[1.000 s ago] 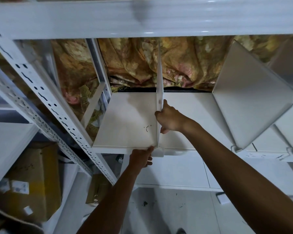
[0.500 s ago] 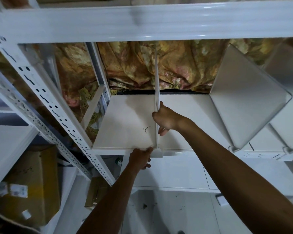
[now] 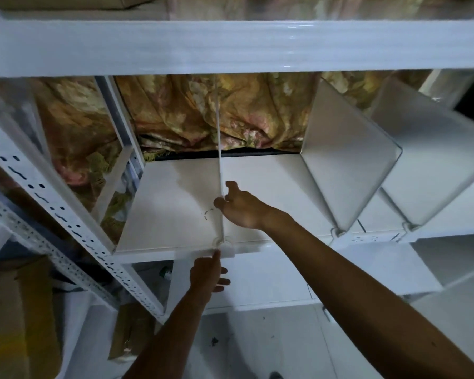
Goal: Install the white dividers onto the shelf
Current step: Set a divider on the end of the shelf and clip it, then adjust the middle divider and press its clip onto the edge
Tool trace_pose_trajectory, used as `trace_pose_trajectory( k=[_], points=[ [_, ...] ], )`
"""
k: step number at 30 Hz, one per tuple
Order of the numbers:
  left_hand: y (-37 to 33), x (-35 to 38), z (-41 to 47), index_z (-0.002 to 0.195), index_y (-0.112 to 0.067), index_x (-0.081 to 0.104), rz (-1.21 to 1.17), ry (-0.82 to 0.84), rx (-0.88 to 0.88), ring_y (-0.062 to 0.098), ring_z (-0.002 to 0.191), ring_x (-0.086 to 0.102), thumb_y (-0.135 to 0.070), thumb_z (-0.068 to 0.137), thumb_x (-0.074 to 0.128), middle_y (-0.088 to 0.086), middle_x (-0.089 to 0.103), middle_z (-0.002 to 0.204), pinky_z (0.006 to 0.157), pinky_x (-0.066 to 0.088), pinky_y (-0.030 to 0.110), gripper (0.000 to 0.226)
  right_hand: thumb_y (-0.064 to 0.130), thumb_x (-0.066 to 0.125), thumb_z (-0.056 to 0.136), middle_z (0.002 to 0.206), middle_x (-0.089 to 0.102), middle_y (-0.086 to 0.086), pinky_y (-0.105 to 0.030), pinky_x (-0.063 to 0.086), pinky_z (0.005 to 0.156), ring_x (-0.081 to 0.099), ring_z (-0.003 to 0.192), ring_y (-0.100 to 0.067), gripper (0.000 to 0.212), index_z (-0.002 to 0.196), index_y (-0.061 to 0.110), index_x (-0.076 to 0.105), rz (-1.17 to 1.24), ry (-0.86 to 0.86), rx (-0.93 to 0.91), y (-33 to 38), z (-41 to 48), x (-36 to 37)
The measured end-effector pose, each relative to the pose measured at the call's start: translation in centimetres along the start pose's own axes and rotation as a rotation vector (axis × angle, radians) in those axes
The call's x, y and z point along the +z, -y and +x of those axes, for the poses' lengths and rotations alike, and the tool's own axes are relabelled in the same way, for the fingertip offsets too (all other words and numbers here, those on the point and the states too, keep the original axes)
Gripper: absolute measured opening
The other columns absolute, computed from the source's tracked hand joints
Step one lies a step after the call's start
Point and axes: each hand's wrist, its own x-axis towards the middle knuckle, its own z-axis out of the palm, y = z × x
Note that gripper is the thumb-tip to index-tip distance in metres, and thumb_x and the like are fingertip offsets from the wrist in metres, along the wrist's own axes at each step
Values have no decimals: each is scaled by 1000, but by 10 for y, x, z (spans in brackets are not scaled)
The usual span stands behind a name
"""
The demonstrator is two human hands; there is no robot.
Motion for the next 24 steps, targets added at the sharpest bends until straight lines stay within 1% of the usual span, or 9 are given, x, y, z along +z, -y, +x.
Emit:
trace_pose_trajectory(
  k=[1, 3, 5, 8, 9, 12, 16, 19, 24],
  points=[
    [3, 4, -4, 100, -7, 64, 5, 31, -16, 28, 72, 77, -48, 100, 52, 10, 76, 91, 72, 64, 42, 43, 42, 41, 100, 153, 44, -14, -35, 37, 104, 46, 135, -33, 70, 156, 11, 12, 2, -12, -1, -11, -6, 4],
    [5, 15, -9, 100, -6, 68, 42, 86, -25, 26, 71, 77, -45, 101, 51, 9, 77, 90, 72, 63, 38, 43, 43, 44, 99, 151, 47, -11, -37, 37, 107, 47, 135, -32, 68, 154, 13, 18, 22, -59, 26, -34, -16, 10],
    [7, 28, -13, 100, -4, 71, 71, 135, -28, 23, 71, 77, -40, 103, 50, 7, 78, 88, 72, 61, 35, 41, 39, 46, 99, 143, 55, -9, -36, 41, 102, 54, 126, -32, 62, 151, 13, 26, 32, -110, 66, -54, -28, 10],
    [9, 54, -16, 101, -3, 72, 121, 186, -36, 22, 72, 77, -34, 104, 49, 6, 78, 88, 73, 60, 33, 39, 28, 45, 98, 119, 69, -8, -32, 46, 89, 63, 103, -29, 46, 142, 13, 42, 43, -209, 106, -83, -49, -1],
    [8, 61, -17, 101, -2, 72, 129, 198, -33, 22, 74, 77, -32, 104, 49, 7, 78, 90, 75, 60, 33, 38, 25, 44, 98, 115, 70, -8, -33, 47, 89, 64, 100, -29, 42, 138, 14, 47, 39, -234, 115, -93, -56, -6],
    [5, 87, -27, 100, -4, 72, 101, 217, -13, 23, 77, 77, -28, 103, 49, 8, 78, 93, 78, 59, 33, 34, 22, 46, 95, 115, 72, -10, -42, 50, 97, 65, 105, -31, 33, 123, 15, 61, 22, -268, 130, -128, -69, -22],
    [-13, 123, -49, 101, -5, 73, 77, 257, 76, 21, 78, 77, -24, 100, 50, 4, 79, 91, 83, 58, 35, 30, 24, 46, 96, 109, 73, -9, -43, 52, 94, 67, 104, -32, 28, 107, 13, 69, -14, -278, 135, -177, -79, -48],
    [-46, 153, -66, 104, -4, 72, 46, 293, 197, 24, 87, 76, -23, 97, 58, 8, 78, 98, 86, 54, 35, 25, 19, 44, 97, 109, 73, -9, -39, 52, 91, 67, 103, -31, 29, 108, 9, 68, -90, -231, 142, -218, -85, -65],
    [-113, 199, -104, 107, -7, 73, 8, 340, 450, 22, 95, 75, -19, 95, 64, 8, 77, 104, 92, 52, 38, 19, 25, 43, 94, 109, 72, -11, -36, 51, 90, 65, 104, -32, 30, 105, 13, 68, -142, -159, 195, -286, -91, -99]
  ],
)
